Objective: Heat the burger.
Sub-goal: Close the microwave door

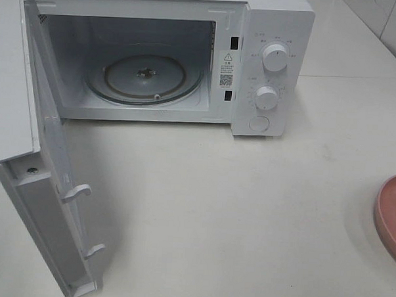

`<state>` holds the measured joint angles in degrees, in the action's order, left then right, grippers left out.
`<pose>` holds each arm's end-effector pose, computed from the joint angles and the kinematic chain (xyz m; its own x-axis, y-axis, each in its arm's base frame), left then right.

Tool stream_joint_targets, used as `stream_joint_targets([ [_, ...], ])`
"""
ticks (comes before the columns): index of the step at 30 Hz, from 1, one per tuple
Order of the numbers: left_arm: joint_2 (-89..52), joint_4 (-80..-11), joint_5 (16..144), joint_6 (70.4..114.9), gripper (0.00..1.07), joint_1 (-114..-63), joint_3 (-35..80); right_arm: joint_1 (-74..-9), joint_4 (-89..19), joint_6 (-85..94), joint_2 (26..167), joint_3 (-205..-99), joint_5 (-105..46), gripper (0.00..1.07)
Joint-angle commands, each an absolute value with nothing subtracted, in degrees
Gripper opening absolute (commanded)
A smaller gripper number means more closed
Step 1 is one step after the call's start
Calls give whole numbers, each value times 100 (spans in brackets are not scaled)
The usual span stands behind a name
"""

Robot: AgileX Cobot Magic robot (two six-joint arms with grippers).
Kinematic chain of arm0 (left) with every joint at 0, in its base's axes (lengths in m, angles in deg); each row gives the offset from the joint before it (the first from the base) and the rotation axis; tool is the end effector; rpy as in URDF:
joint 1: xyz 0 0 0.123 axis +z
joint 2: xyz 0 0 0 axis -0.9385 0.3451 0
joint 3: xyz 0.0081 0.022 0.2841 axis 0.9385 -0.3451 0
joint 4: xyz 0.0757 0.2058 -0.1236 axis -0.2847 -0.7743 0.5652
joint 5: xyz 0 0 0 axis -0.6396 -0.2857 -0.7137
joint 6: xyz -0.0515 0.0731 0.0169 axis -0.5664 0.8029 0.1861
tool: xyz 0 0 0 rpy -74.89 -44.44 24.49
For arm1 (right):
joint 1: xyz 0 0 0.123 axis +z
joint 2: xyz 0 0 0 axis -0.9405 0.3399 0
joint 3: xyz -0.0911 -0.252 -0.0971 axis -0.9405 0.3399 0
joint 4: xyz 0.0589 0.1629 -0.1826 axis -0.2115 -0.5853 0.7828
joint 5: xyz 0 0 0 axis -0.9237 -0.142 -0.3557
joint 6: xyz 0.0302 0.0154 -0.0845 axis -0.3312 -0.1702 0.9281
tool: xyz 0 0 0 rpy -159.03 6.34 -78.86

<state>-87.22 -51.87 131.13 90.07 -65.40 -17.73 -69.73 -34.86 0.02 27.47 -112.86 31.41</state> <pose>-0.0084 -0.0119 0.2817 -0.4480 -0.0794 -0.8905 0.0131 0.9954 -0.0954 -0.0034 -0.0001 0.2815 -0.4047 -0.0029 -0.9144 -0.0069 1.0000 -0.0001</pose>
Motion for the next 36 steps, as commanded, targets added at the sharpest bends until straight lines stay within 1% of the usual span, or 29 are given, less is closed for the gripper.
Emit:
stream_joint_targets([
  [1,-8820,-5158,13050,9007,98,-6528,-1790,-7002,-3486,60,2599,-11275,3055,76],
  [22,-8820,-5124,12999,9007,97,-6534,-1756,-7002,-3486,60,2599,-11275,3055,76],
  [24,-8711,-5164,12953,9007,90,-6534,-1618,-7002,-3486,60,2599,-11275,3055,76],
  [25,-8711,-5164,12953,9007,90,-6534,-1618,-7002,-3486,60,2599,-11275,3055,76],
  [26,-8527,-5221,12953,9007,83,-6534,-1521,-7002,-3486,60,2599,-11275,3055,76],
  [27,-8442,-5221,12941,9007,78,-6534,-1481,-7002,-3486,60,2599,-11275,3055,76],
  [28,-8442,-5221,12941,9007,78,-6534,-1481,-7002,-3486,60,2599,-11275,3055,76],
  [29,-8235,-5210,12918,9007,68,-6534,-1458,-7002,-3486,60,2599,-11275,3055,76],
  [30,-8000,-5198,12884,9007,56,-6534,-1458,-7002,-3486,60,2599,-11275,3055,76],
  [31,-8000,-5198,12884,9007,56,-6534,-1458,-7002,-3486,60,2599,-11275,3055,76],
  [32,-7886,-5198,12867,9007,50,-6534,-1458,-7002,-3486,60,2599,-11275,3055,76],
  [33,-7886,-5198,12867,9007,50,-6534,-1458,-7002,-3486,60,2599,-11275,3055,76],
  [34,-7679,-5198,12695,9007,35,-6534,-1458,-7002,-3486,60,2599,-11275,3055,76],
  [35,-7565,-5198,12586,9007,27,-6534,-1458,-7002,-3486,60,2599,-11275,3055,76],
  [36,-7565,-5198,12586,9007,27,-6534,-1458,-7002,-3486,60,2599,-11275,3055,76],
])
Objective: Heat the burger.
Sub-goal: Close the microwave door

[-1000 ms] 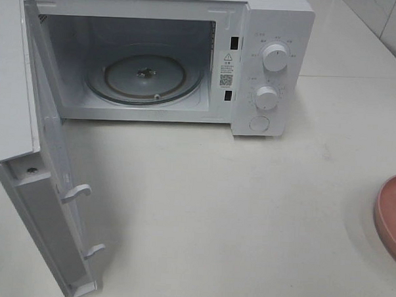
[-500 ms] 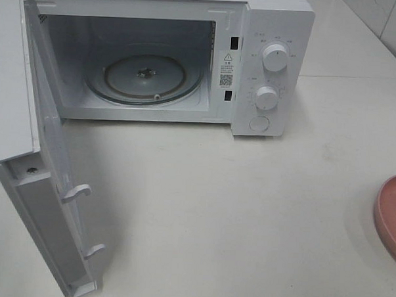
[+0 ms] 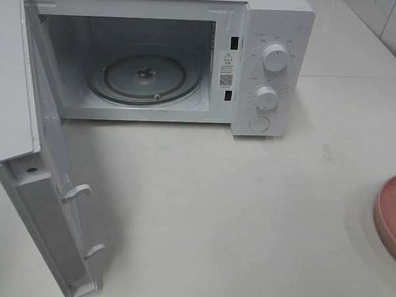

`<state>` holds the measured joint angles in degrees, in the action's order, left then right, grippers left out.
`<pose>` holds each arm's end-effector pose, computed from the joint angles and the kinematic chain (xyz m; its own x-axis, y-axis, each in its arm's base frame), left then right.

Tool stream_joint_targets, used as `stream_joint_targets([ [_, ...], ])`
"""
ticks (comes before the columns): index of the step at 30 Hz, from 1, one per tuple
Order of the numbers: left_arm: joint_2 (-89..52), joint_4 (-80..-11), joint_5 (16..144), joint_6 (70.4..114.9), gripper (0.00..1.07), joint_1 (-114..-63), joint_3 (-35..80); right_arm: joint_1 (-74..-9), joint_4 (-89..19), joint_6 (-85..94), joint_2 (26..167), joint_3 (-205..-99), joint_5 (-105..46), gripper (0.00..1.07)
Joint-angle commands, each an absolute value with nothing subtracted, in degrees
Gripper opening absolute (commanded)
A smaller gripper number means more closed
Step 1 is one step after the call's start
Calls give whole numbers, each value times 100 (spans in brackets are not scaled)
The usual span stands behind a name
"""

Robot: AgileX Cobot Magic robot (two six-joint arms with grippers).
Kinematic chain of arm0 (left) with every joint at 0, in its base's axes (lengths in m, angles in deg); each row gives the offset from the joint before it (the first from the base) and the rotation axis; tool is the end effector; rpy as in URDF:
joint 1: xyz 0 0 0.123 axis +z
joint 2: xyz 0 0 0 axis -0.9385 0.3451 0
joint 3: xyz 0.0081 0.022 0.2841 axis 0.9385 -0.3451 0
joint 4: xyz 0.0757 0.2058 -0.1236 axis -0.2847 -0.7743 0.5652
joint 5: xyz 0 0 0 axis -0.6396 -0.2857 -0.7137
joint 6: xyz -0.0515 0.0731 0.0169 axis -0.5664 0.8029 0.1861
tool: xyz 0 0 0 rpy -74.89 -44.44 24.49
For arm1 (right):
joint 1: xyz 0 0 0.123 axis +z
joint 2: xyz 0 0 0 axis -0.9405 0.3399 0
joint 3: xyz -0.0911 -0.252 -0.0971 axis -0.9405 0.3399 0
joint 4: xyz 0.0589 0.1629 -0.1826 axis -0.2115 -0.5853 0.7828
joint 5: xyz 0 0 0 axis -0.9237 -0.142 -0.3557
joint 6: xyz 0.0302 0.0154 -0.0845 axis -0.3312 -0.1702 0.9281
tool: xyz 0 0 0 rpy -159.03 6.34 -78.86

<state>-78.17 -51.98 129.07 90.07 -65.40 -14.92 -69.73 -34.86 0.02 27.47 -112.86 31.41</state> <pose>0.0142 -0.0098 0.2980 -0.5113 -0.0878 -0.8549 0.0007 0.9947 -0.1025 -0.0034 -0.0001 0.2815 -0.4047 -0.0029 -0.9144 -0.0069 1.0000 -0.0001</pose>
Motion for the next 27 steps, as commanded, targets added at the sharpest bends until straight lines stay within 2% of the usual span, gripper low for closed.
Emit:
stream_joint_targets([
  [1,-7382,-5187,12368,9007,12,-6534,-1458,-7002,-3486,60,2599,-11275,3055,76],
  [2,-7278,-5187,12260,9007,3,-6534,-1458,-7002,-3486,60,2599,-11275,3055,76],
  [4,-7089,-5210,12019,9042,0,-6534,-1458,-7002,-3486,60,2599,-11275,3055,76],
  [6,-6866,-5233,11692,9150,0,-6534,-1458,-7002,-3486,60,2599,-11275,3055,76],
  [11,-6253,-5078,10552,9804,0,-6534,-1504,-7002,-3486,60,2599,-11275,3055,76],
  [14,-6161,-5021,10329,9872,0,-6534,-1544,-7002,-3486,60,2599,-11275,3055,76],
  [16,-5840,-4625,9595,10193,0,-6534,-1893,-7002,-3486,60,2599,-11275,3055,76],
  [20,-5674,-4362,8936,10537,0,-6534,-2294,-7002,-3486,60,2599,-11275,3055,76],
  [21,-5588,-4133,8415,10823,0,-6534,-2592,-7002,-3486,60,2599,-11275,3055,76],
  [27,-5433,-3629,7074,11282,0,-6534,-3320,-7002,-3486,60,2599,-11275,3055,76],
])
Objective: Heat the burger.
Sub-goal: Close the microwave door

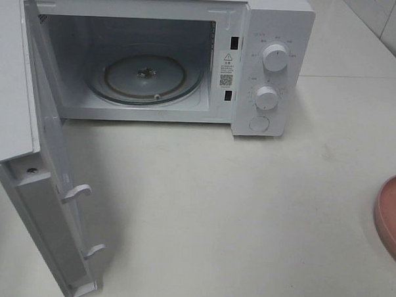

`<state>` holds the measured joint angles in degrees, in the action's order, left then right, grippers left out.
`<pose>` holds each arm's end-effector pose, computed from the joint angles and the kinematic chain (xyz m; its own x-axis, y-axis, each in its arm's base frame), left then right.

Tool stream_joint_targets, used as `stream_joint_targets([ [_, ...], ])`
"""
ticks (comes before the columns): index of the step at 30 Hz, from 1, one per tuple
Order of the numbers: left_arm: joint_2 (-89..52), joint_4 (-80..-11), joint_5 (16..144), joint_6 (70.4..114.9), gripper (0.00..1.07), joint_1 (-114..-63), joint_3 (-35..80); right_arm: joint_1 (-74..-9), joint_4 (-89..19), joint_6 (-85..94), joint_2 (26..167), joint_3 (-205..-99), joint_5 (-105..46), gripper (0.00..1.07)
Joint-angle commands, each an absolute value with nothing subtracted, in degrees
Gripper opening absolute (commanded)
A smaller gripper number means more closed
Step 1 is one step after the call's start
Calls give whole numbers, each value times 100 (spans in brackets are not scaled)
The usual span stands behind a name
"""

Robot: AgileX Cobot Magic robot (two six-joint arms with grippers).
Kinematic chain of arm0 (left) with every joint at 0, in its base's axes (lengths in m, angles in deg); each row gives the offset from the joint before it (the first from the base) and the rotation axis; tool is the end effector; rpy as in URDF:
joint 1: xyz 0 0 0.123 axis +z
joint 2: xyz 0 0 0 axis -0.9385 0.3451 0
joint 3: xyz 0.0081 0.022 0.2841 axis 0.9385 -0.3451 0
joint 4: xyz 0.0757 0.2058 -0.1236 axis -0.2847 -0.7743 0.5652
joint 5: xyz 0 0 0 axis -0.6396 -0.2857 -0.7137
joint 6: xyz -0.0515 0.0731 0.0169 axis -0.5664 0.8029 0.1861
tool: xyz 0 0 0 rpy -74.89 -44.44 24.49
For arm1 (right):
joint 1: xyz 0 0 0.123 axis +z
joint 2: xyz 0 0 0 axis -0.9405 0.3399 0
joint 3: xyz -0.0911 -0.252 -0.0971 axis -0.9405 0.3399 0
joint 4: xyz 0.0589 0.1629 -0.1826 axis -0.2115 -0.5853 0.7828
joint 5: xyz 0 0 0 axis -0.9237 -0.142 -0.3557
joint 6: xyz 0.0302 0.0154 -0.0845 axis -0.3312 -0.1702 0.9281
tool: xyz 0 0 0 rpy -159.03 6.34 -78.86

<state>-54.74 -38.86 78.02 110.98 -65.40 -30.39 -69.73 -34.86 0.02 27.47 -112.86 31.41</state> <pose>0.1186 0.0041 0.2554 -0.3138 -0.0012 -0.9495 -0.0175 0.9998 0.0045 -0.0034 -0.0001 0.2815 -0.4047 -0.0029 -0.9144 -0.0069 1.0000 -0.0001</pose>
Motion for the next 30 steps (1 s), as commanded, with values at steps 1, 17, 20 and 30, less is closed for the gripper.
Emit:
stream_joint_targets([
  [1,-5433,-3629,7074,11282,0,-6534,-3320,-7002,-3486,60,2599,-11275,3055,76],
  [17,-5405,-3634,6077,11276,0,-6534,-3624,-7002,-3486,60,2599,-11275,3055,76],
  [20,-5250,-3634,5871,11276,0,-6534,-3675,-7002,-3486,60,2599,-11275,3055,76],
  [30,-4162,-4677,5017,10010,0,-6534,-3675,-7002,-3486,60,2599,-11275,3055,76],
])
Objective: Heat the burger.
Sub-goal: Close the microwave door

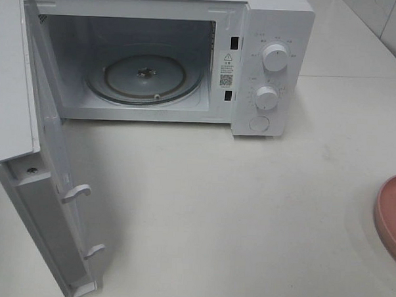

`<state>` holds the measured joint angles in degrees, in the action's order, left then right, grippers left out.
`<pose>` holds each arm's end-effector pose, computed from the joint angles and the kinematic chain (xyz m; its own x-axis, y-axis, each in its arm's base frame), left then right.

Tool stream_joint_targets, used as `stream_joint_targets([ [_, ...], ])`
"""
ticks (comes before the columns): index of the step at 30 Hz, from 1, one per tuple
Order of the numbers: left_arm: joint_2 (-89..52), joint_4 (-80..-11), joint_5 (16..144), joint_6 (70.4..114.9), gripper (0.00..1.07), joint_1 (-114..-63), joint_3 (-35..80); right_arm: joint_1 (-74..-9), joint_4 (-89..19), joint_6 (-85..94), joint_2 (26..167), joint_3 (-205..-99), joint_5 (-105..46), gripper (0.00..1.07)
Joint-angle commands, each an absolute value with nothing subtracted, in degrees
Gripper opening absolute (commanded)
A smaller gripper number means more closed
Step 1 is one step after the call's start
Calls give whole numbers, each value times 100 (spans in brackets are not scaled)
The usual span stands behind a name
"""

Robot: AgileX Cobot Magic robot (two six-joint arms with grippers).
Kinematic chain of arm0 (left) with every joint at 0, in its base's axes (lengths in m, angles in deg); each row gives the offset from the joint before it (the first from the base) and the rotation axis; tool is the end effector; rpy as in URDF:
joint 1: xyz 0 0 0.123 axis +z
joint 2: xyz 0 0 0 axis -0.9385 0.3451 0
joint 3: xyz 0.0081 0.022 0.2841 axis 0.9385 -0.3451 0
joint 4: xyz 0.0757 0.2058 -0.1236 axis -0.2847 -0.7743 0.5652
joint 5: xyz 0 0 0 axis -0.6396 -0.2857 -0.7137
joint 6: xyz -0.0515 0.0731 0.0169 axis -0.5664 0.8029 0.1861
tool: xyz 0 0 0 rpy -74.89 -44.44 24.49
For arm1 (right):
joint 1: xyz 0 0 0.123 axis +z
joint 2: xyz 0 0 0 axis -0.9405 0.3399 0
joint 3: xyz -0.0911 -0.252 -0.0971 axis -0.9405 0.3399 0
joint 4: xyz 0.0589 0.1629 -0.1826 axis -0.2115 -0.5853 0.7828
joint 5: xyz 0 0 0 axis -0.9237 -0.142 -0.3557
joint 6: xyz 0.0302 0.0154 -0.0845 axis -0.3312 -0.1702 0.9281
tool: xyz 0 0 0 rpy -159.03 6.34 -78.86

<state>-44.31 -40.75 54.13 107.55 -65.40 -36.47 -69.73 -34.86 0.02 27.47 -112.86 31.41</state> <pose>0.1400 0.0185 0.2307 -0.2131 -0.0137 -0.9769 -0.1591 0.9870 0.0208 -0.0034 -0.0001 0.2815 -0.4047 -0.0029 -0.9144 -0.0069 1.0000 -0.0001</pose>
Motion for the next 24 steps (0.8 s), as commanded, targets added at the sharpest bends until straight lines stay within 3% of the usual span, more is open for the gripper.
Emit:
stream_joint_targets([
  [1,-3950,-5456,4777,9362,0,-6534,-3675,-7002,-3486,60,2599,-11275,3055,76],
  [2,-3841,-5811,4679,9076,0,-6534,-3675,-7002,-3486,60,2599,-11275,3055,76],
  [3,-3841,-5811,4679,9076,0,-6534,-3675,-7002,-3486,60,2599,-11275,3055,76],
  [5,-3371,-7404,4204,7661,0,-6534,-3675,-7002,-3486,60,2599,-11275,3055,76],
  [6,-3371,-7404,4204,7661,0,-6534,-3675,-7002,-3486,60,2599,-11275,3055,76],
  [8,-2958,-8310,3619,7042,0,-6534,-3675,-7002,-3486,60,2599,-11275,3055,76],
  [13,-2328,-9049,2920,6904,0,-6534,-3675,-7002,-3486,60,2599,-11275,3055,76],
  [24,-838,-9312,1373,6956,0,-6534,-3566,-7002,-3486,60,2599,-11275,3055,76],
])
